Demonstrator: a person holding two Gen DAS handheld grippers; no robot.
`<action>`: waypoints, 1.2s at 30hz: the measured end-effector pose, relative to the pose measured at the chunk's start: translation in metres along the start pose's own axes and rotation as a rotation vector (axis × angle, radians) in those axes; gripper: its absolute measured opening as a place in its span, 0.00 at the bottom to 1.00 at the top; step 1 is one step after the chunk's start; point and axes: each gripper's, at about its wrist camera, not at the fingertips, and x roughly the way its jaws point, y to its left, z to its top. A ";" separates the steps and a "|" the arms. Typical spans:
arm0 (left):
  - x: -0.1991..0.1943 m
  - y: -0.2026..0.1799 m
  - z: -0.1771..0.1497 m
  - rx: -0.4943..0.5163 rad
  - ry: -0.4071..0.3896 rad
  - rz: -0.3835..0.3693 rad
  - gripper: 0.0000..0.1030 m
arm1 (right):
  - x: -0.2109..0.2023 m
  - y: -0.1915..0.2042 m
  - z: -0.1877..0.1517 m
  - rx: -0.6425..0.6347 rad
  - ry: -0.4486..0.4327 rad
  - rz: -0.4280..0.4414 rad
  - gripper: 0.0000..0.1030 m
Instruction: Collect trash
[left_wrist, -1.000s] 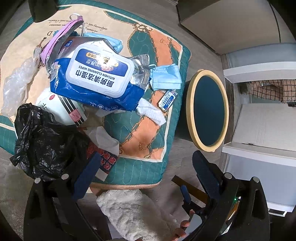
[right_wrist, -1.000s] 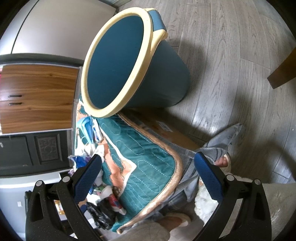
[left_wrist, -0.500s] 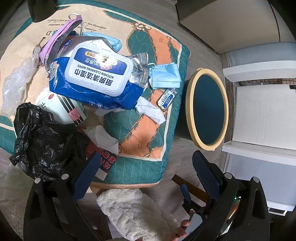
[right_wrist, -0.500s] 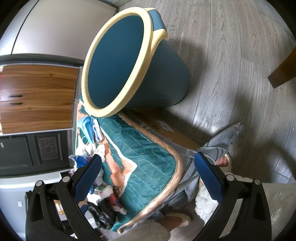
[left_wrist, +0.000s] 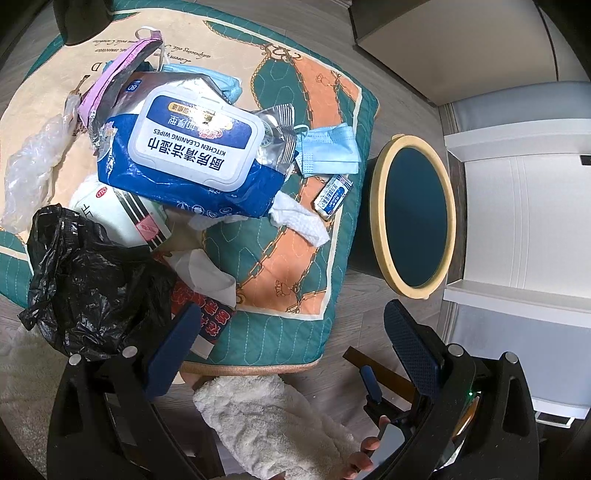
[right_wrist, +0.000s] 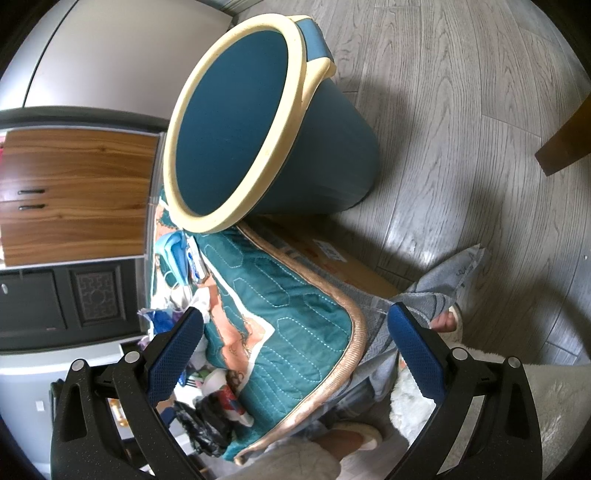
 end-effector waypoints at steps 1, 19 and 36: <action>0.000 0.000 0.000 0.000 0.000 0.000 0.94 | 0.000 0.000 0.000 0.000 0.000 0.000 0.96; -0.087 -0.026 0.003 0.287 -0.563 0.199 0.94 | -0.055 0.060 -0.005 -0.367 -0.396 -0.218 0.96; -0.149 0.041 -0.020 0.481 -0.846 0.285 0.94 | 0.029 0.206 -0.154 -1.014 -0.364 -0.091 0.96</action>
